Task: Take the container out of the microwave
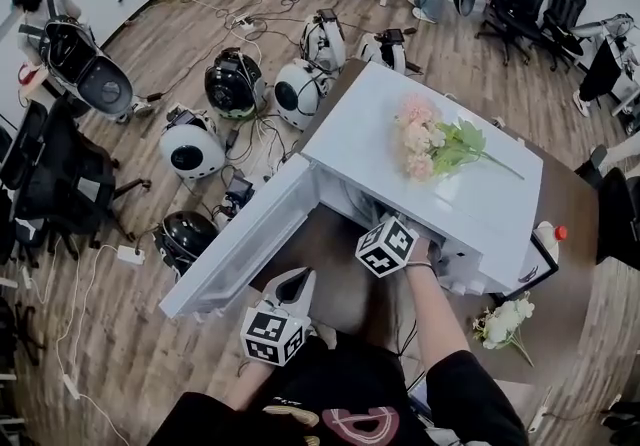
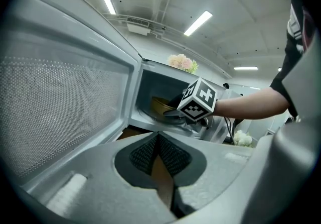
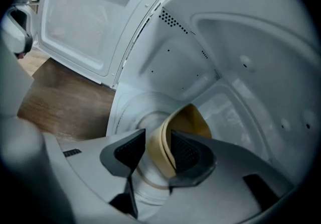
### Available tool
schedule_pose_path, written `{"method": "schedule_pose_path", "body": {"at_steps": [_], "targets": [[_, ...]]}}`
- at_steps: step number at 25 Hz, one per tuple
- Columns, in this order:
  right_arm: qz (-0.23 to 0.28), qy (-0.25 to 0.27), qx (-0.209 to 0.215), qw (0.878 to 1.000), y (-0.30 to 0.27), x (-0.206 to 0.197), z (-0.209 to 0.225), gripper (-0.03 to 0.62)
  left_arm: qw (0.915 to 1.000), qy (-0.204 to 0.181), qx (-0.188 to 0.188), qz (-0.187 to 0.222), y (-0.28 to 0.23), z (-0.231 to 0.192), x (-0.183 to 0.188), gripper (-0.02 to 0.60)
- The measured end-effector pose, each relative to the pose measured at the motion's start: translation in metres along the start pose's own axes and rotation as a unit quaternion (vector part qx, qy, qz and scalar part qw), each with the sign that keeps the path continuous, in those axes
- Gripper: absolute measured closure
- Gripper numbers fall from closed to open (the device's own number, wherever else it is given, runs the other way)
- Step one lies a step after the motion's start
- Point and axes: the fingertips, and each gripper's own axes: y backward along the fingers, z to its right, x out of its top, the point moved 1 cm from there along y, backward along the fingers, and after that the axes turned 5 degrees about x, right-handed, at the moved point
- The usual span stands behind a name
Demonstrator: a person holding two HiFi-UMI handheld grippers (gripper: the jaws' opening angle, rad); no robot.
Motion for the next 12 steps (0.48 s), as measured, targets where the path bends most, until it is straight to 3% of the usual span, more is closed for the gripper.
{"method": "schedule_pose_path", "body": {"at_steps": [12], "targets": [[-0.011,0.013,-0.002,1.000,-0.0045,-0.0004,0.0013,0.447,0.9999,0.003,0.010,0.009,0.0028,-0.0071,0.0047,0.572]]}}
